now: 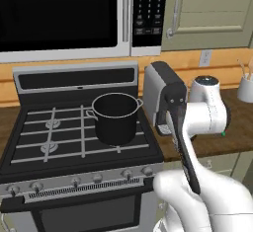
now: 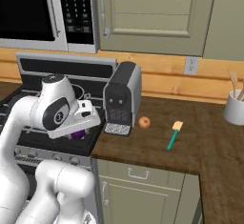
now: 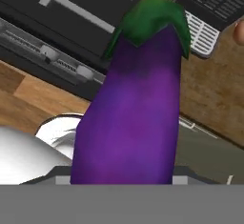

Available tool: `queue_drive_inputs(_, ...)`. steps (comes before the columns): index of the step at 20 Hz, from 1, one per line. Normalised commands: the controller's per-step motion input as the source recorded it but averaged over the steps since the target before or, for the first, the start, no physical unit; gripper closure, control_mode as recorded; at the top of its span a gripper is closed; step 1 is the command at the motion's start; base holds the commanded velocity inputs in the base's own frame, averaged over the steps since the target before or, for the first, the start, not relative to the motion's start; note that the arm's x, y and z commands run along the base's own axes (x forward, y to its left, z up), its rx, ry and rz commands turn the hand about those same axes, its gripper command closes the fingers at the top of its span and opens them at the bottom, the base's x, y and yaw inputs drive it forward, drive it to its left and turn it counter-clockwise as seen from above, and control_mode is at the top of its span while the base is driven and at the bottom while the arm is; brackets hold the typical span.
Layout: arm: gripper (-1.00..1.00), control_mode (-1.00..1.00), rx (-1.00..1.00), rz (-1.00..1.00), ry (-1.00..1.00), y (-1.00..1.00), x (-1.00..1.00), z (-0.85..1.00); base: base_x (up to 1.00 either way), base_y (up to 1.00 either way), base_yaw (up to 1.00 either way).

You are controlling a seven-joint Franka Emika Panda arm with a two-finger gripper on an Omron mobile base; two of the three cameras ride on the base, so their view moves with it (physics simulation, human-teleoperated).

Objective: Put the eggplant and onion in the pot. Retrieve the spatula and lightly stir the vegetables in the pot.

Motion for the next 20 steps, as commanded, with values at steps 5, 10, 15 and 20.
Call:
queue_drive_inputs(5,1.00,-1.00,-0.11,0.21,0.07,0.76,0.49,1.00,0.00,0.00,0.00)
queue_drive_inputs(10,1.00,-1.00,-0.04,0.11,0.32,0.57,0.93,0.74,0.00,0.00,0.00)
queue_drive_inputs(15,1.00,-1.00,-0.25,0.08,0.40,0.45,0.94,0.12,0.00,0.00,0.00)
queue_drive_inputs(20,1.00,-1.00,-0.59,0.09,0.36,0.44,0.68,-0.08,0.00,0.00,0.00)
